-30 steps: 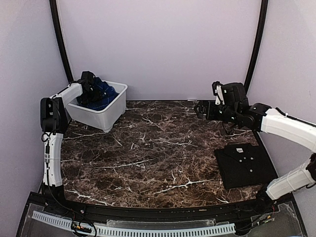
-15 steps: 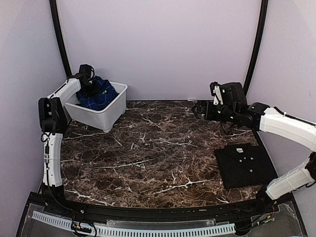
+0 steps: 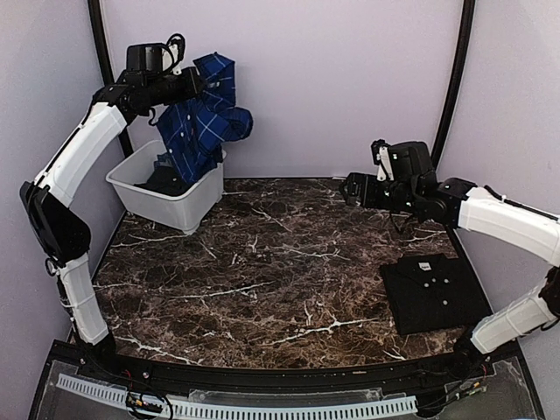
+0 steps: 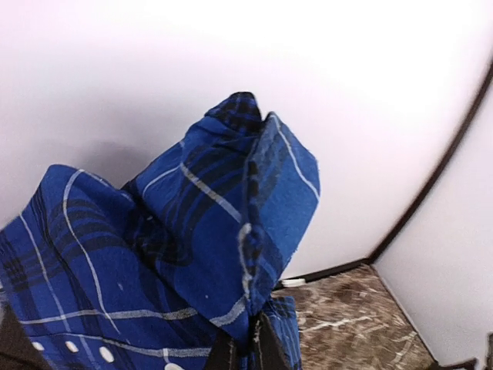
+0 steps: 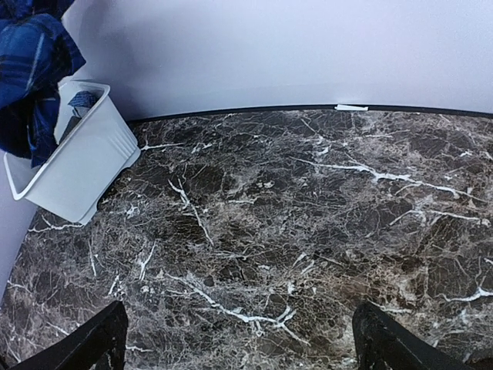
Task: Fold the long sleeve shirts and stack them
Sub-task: Pick up the crumpled shirt from the bin, then place the crumpled shirt at the center of the board.
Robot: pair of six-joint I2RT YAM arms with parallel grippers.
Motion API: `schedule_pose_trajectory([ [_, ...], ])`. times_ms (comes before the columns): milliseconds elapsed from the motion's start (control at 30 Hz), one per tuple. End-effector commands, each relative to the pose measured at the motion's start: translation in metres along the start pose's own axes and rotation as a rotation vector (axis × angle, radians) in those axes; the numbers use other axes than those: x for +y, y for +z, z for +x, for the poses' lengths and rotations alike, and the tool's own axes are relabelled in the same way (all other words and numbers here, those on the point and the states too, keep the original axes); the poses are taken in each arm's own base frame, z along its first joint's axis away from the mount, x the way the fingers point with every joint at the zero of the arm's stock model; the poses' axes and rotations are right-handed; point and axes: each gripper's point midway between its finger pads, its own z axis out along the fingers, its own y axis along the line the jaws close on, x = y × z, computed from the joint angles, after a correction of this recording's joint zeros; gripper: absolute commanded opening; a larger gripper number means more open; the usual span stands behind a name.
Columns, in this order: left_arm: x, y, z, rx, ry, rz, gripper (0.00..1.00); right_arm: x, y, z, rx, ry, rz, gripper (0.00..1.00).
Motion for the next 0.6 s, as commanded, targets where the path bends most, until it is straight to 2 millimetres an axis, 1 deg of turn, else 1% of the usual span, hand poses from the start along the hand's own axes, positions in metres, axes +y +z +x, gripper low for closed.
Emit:
schedule_pose_trajectory([
  [0,-0.120,-0.051,-0.006,-0.049,0.057,0.354,0.00,0.000,-0.021,-0.031,-0.122,-0.007,0.019,0.99],
  [33,-0.140,-0.057,0.001,-0.042,0.061,0.424,0.00,-0.004,-0.025,-0.033,-0.137,-0.005,0.034,0.99],
  [67,-0.169,-0.075,0.003,-0.044,0.065,0.498,0.00,-0.008,-0.030,-0.036,-0.155,-0.001,0.052,0.99],
  [100,-0.187,-0.085,0.005,-0.047,0.069,0.557,0.00,-0.012,-0.035,-0.036,-0.171,0.005,0.067,0.98],
  [133,-0.211,-0.102,0.008,-0.042,0.062,0.627,0.00,-0.017,-0.042,-0.040,-0.195,0.015,0.084,0.99],
  [167,-0.226,-0.111,0.010,-0.040,0.054,0.696,0.00,-0.021,-0.048,-0.042,-0.214,0.025,0.100,0.99],
  [200,-0.242,-0.129,0.004,-0.060,0.028,0.766,0.00,-0.024,-0.058,-0.047,-0.243,0.038,0.104,0.99],
  [233,-0.249,-0.133,0.013,-0.025,0.002,0.814,0.00,-0.026,-0.065,-0.050,-0.262,0.045,0.108,0.99],
  [267,-0.254,-0.140,0.011,-0.032,-0.009,0.844,0.00,-0.027,-0.071,-0.052,-0.279,0.052,0.107,0.99],
  [300,-0.251,-0.135,0.019,-0.009,-0.027,0.833,0.00,-0.028,-0.075,-0.053,-0.290,0.054,0.107,0.99],
  [333,-0.244,-0.127,0.022,-0.002,-0.036,0.814,0.00,-0.028,-0.078,-0.054,-0.295,0.052,0.101,0.99],
  [367,-0.233,-0.112,0.035,0.046,-0.078,0.789,0.00,-0.028,-0.077,-0.053,-0.291,0.045,0.101,0.99],
  [400,-0.212,-0.087,0.053,0.098,-0.115,0.773,0.00,-0.028,-0.075,-0.051,-0.279,0.035,0.104,0.99],
  [433,-0.182,-0.055,0.069,0.160,-0.217,0.730,0.00,-0.027,-0.071,-0.048,-0.264,0.027,0.105,0.99],
  [467,-0.174,-0.042,0.087,0.211,-0.252,0.777,0.06,-0.026,-0.065,-0.044,-0.241,0.017,0.101,0.99],
  [500,-0.149,-0.006,0.118,0.292,-0.322,0.726,0.13,-0.023,-0.059,-0.040,-0.216,0.007,0.093,0.99],
  [533,-0.144,0.006,0.133,0.352,-0.339,0.727,0.36,-0.021,-0.051,-0.034,-0.186,-0.001,0.088,0.99],
  [567,-0.130,0.034,0.170,0.435,-0.352,0.686,0.47,-0.020,-0.043,-0.029,-0.156,-0.007,0.086,0.99],
])
